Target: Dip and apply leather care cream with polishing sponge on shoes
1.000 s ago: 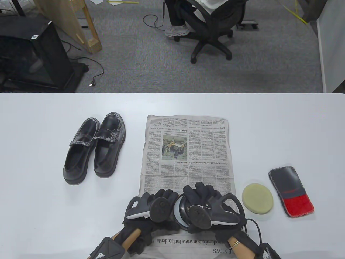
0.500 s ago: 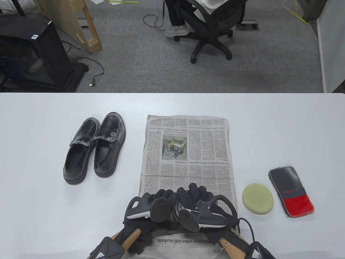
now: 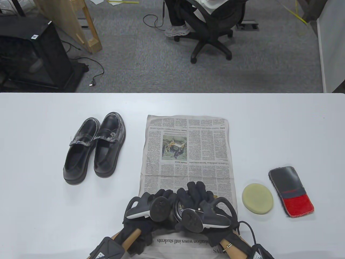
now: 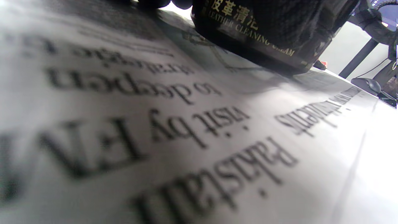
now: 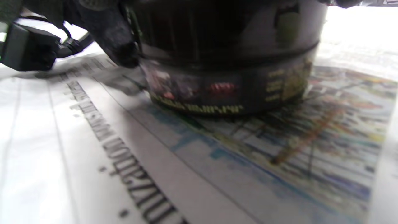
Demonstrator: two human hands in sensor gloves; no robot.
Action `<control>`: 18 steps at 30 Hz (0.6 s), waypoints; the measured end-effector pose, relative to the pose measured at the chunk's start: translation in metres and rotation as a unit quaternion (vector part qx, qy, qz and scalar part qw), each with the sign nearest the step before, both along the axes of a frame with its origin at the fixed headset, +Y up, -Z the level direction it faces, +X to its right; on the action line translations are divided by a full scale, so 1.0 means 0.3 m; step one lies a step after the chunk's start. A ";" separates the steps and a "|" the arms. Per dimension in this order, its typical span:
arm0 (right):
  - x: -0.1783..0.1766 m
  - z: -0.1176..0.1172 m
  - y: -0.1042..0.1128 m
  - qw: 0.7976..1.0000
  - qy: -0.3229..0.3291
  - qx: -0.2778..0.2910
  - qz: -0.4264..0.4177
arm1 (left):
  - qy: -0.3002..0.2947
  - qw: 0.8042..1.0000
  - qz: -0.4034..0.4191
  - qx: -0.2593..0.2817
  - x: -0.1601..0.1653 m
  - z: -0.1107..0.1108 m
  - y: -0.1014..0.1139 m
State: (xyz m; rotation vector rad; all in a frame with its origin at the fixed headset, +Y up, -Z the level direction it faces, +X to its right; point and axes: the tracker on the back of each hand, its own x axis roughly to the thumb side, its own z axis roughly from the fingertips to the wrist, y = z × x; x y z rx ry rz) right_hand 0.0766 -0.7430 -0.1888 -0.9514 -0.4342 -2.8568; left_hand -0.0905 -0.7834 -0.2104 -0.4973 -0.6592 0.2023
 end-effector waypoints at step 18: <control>0.015 0.023 0.025 0.997 -0.010 -0.059 -0.041 | -0.003 1.000 -0.009 -0.002 0.004 0.001 -0.001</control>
